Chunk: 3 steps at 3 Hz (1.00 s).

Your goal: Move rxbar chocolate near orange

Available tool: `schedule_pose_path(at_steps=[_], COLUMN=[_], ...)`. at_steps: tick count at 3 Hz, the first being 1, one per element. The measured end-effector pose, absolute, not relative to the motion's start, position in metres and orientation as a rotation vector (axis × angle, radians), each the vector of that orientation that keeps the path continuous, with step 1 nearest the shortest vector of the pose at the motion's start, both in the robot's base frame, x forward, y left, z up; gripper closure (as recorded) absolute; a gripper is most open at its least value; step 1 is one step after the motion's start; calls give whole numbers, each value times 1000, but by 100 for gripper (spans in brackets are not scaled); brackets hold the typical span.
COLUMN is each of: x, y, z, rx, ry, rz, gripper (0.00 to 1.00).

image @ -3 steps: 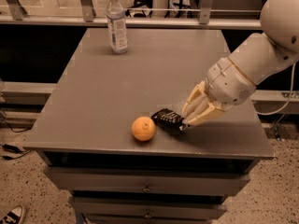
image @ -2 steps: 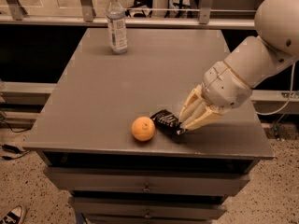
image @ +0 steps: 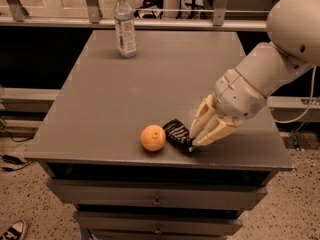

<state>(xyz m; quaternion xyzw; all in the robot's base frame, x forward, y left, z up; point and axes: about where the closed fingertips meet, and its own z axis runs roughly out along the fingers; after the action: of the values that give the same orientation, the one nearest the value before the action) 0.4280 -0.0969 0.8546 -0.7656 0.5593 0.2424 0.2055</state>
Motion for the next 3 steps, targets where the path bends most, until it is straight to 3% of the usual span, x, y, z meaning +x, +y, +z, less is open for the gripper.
schedule_pose_path(at_steps=[1, 2, 3], x=[428, 431, 458], y=[-97, -99, -124], z=[855, 857, 879], rx=[-2134, -2128, -2023], ry=[1561, 1565, 1606], rz=[671, 659, 601], gripper=[7, 0, 0])
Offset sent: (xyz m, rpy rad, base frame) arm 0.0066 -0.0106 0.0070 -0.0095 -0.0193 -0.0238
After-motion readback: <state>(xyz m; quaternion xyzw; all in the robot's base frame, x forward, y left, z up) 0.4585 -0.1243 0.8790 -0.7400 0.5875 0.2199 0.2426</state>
